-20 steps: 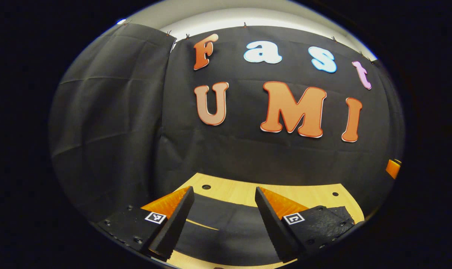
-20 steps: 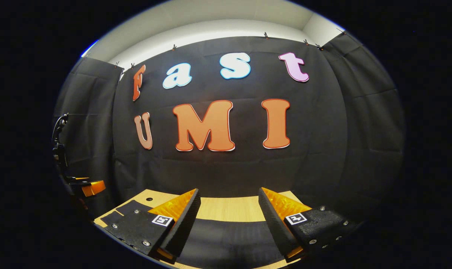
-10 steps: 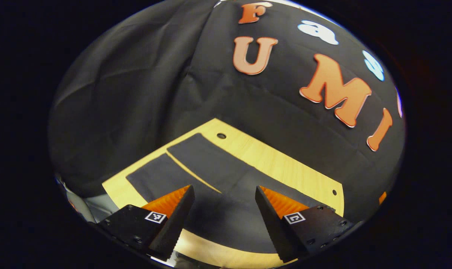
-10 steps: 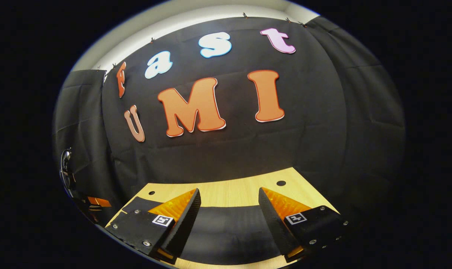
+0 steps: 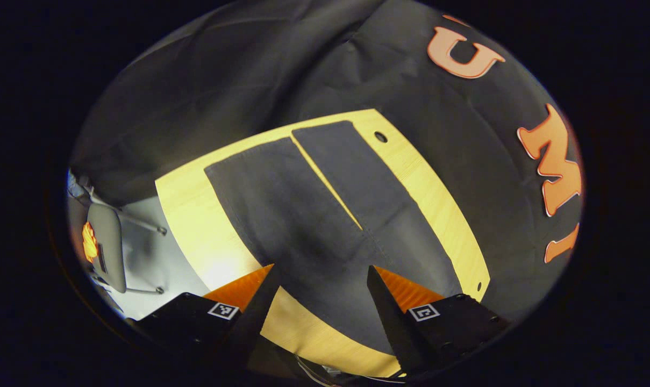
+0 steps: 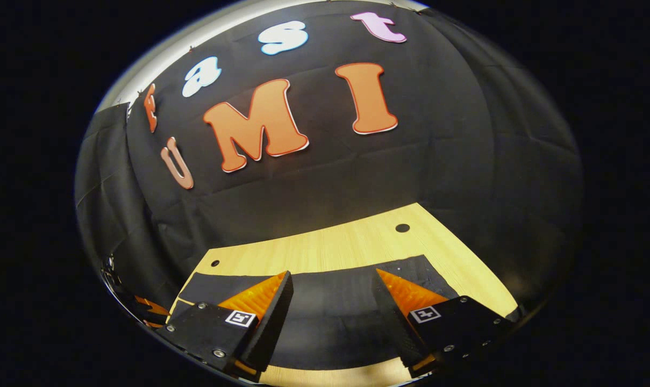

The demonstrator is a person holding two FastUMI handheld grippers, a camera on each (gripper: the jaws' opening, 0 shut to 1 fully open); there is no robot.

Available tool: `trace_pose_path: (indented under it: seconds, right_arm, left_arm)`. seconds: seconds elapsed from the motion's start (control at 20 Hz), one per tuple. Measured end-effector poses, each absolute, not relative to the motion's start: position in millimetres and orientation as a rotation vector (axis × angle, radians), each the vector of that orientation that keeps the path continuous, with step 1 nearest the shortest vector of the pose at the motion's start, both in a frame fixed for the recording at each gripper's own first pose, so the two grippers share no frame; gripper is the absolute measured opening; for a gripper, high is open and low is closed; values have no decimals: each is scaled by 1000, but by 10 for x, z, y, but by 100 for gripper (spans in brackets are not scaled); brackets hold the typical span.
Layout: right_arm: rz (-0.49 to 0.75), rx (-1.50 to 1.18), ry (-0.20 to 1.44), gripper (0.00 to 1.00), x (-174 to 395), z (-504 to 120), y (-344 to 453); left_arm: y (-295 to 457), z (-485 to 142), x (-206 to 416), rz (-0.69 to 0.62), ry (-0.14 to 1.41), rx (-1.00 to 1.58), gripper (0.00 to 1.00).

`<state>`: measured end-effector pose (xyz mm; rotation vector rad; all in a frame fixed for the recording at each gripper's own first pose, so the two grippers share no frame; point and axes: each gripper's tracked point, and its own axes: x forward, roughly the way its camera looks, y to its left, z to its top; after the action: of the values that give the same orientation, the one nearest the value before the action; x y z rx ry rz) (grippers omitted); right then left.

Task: Grasp the waist and the cuffs of the jeans and fold them to make the two legs overlap; first hold the waist and fold one-third of the jeans toward the cuffs, then hold the cuffs and fold the remaining one-third in the same direction to finish folding.

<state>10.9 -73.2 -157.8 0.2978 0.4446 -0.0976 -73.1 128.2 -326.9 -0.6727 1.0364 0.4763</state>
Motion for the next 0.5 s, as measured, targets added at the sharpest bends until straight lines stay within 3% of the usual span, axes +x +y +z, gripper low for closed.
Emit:
trace_pose_path:
  seconds: [0.5]
  right_arm:
    - [-214,448,587,90,-34,-2095,-411]
  left_arm:
    - [1489,-3824,-565,294,1266,-810,98]
